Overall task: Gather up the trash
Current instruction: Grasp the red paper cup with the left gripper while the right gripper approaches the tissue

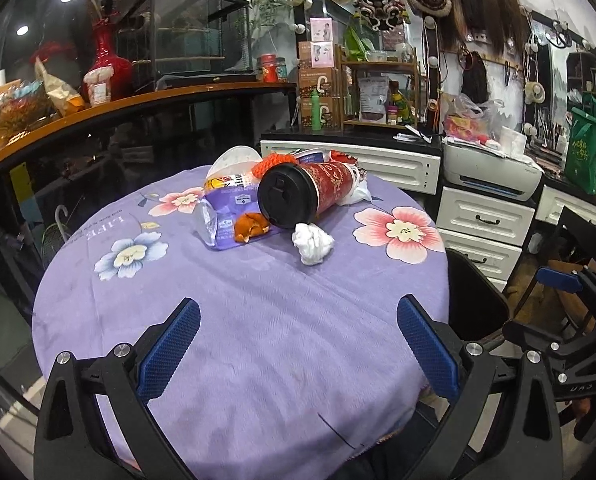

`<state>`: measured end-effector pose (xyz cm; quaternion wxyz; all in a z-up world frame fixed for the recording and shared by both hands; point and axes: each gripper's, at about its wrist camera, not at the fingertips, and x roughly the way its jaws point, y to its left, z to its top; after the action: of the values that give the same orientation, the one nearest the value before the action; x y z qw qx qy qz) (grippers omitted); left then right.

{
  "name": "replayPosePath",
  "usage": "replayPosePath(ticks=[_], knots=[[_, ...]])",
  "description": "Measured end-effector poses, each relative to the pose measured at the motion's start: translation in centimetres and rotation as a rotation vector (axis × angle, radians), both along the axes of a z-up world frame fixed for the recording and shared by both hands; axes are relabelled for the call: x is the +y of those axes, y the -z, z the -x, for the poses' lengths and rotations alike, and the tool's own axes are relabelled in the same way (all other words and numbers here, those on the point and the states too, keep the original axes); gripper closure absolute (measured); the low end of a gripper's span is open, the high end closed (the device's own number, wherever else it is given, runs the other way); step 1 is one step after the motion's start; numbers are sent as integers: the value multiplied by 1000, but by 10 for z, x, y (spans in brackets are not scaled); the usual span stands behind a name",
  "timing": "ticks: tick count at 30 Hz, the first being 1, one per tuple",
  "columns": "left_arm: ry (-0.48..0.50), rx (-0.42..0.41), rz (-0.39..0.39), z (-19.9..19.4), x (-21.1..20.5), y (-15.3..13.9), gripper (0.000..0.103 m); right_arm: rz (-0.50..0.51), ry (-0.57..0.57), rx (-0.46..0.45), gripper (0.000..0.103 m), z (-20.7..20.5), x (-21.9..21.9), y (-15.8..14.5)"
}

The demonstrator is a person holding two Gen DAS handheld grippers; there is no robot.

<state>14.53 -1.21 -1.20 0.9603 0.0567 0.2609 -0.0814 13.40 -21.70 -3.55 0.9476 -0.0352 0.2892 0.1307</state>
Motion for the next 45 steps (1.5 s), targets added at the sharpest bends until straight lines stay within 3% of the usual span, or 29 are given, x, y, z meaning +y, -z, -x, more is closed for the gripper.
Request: replayPosePath(ticks=[5, 12, 16, 21, 25, 36, 38, 41, 45], knots=[[133, 106, -65, -50, -15, -13, 5, -25, 10, 58, 5, -31, -9, 4], [284, 200, -358, -131, -72, -31, 5, -36, -10, 110, 5, -51, -16, 15], [365, 274, -468, -178, -102, -34, 9, -72, -3, 146, 5, -59, -26, 23], [376, 412, -590, -240, -133, -17, 16, -117, 16, 162, 5, -63, -36, 27], [344, 468, -691, -277, -148, 6, 22, -139, 19, 176, 5, -66, -41, 29], [301, 593, -824, -323, -151, 42, 24, -166, 7, 203, 5, -69, -44, 36], [298, 609, -841, -326, -151, 46, 31, -169, 7, 207, 5, -69, -44, 37], [299, 600, -866, -324, -153, 48, 32, -168, 7, 212, 5, -69, -43, 38], [300, 571, -843, -320, -153, 37, 32, -162, 9, 208, 5, -70, -43, 37]])
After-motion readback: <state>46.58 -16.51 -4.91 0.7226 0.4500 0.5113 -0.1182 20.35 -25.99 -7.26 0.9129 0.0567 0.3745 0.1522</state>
